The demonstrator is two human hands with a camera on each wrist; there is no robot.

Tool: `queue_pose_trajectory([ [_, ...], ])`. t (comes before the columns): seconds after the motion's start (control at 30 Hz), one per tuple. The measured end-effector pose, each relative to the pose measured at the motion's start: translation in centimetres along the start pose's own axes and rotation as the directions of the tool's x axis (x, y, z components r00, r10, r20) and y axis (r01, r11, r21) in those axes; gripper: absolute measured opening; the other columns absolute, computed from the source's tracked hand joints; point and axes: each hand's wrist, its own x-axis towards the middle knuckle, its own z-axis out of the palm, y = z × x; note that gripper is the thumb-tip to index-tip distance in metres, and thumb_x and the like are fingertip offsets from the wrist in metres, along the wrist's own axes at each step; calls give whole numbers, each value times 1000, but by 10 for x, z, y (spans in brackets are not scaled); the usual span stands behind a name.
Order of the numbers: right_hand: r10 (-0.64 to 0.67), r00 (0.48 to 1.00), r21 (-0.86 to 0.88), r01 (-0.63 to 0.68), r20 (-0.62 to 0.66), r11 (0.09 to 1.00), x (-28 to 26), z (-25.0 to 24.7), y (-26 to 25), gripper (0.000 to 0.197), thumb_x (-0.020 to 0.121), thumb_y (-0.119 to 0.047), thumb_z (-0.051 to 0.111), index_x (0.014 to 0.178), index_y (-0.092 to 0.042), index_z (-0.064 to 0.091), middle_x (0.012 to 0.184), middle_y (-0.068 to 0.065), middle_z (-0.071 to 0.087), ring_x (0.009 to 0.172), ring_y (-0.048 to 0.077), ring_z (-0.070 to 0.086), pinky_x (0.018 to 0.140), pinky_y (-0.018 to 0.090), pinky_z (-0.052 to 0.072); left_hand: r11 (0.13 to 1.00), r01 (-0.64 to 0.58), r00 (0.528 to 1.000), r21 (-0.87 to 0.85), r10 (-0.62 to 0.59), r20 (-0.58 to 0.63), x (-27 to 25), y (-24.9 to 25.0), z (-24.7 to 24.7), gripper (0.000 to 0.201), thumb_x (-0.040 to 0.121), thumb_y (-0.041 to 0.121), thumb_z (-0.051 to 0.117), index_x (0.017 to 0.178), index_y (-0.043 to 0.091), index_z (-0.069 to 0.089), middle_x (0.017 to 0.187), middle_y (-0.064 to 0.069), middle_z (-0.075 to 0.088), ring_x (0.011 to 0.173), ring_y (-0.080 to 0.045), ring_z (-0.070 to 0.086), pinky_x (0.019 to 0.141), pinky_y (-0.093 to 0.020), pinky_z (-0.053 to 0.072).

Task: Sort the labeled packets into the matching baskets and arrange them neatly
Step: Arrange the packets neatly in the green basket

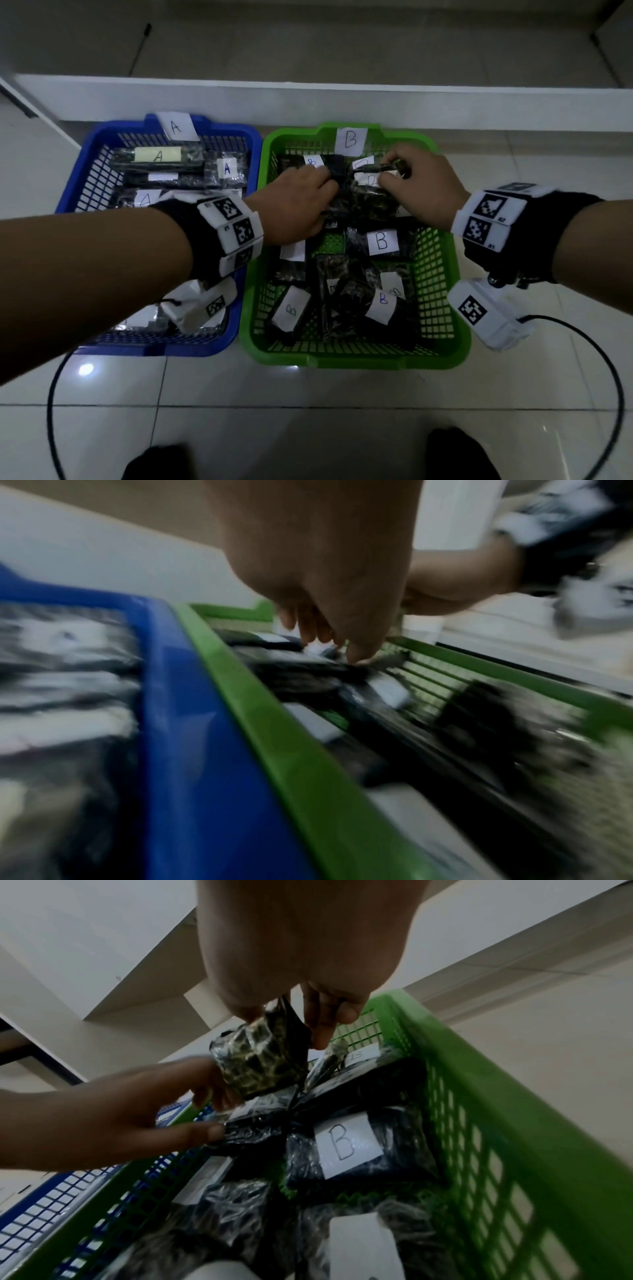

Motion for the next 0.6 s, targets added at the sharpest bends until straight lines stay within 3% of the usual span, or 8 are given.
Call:
queue_pose_trajectory([
  [0.1, -23, 998, 6, 23, 55, 1000, -3, 8, -5, 17, 86, -20, 60, 101, -15, 62, 95, 9, 65, 79, 26, 60, 65, 26, 46, 992, 10, 991, -129, 8, 136, -14, 25, 14, 44, 92, 42, 46, 122, 10, 50, 122, -11, 50, 110, -26, 49, 90, -38, 42],
  [0.2, -66, 990, -5, 67, 123, 998, -6, 19, -11, 16, 85, -16, 62, 101, -14, 62, 98, 7, 65, 86, 25, 61, 65, 29, 45, 964, 139, 957, -225, -72, 282, -29, 45, 32, 45, 91, 43, 48, 124, 12, 49, 124, -10, 49, 115, -28, 45, 93, -40, 41],
  [0.3, -113, 984, -49, 121, 136, 992, -7, 31, -18, 14, 84, -16, 61, 97, -12, 63, 97, 5, 58, 87, 17, 54, 71, 23, 37, 891, 257, 950, -374, -163, 265, -39, 55, 26, 48, 85, 41, 57, 123, 14, 44, 119, -10, 46, 110, -29, 42, 92, -39, 38],
  [0.4, -100, 981, -91, 116, 164, 989, -8, 38, -23, 15, 86, -16, 59, 97, -7, 64, 91, 6, 62, 82, 19, 55, 68, 26, 40, 758, 308, 951, -575, -226, 211, -52, 59, 12, 40, 83, 31, 63, 115, 14, 46, 112, -9, 45, 105, -26, 45, 88, -34, 42],
  [0.47, -100, 971, -152, 135, 218, 979, -9, 40, -23, 15, 85, -17, 61, 96, -7, 65, 92, 8, 66, 84, 23, 59, 71, 29, 45, 704, 276, 960, -654, -241, 145, -67, 60, 6, 35, 83, 24, 65, 114, 15, 50, 111, -4, 44, 103, -19, 46, 83, -24, 41],
  [0.53, -123, 956, -206, 181, 267, 962, -9, 41, -22, 15, 85, -15, 61, 95, -5, 66, 92, 10, 68, 84, 24, 60, 71, 28, 44, 711, 223, 972, -667, -215, 96, -84, 61, 5, 34, 83, 22, 65, 115, 18, 52, 110, 2, 42, 99, -10, 45, 74, -10, 34],
  [0.6, -165, 934, -244, 248, 316, 938, -10, 42, -23, 14, 85, -14, 60, 90, -4, 67, 88, 11, 68, 81, 23, 60, 68, 28, 42, 731, 167, 983, -662, -175, 55, -100, 62, 7, 36, 83, 24, 66, 116, 23, 53, 113, 6, 42, 101, -5, 43, 76, -4, 32],
])
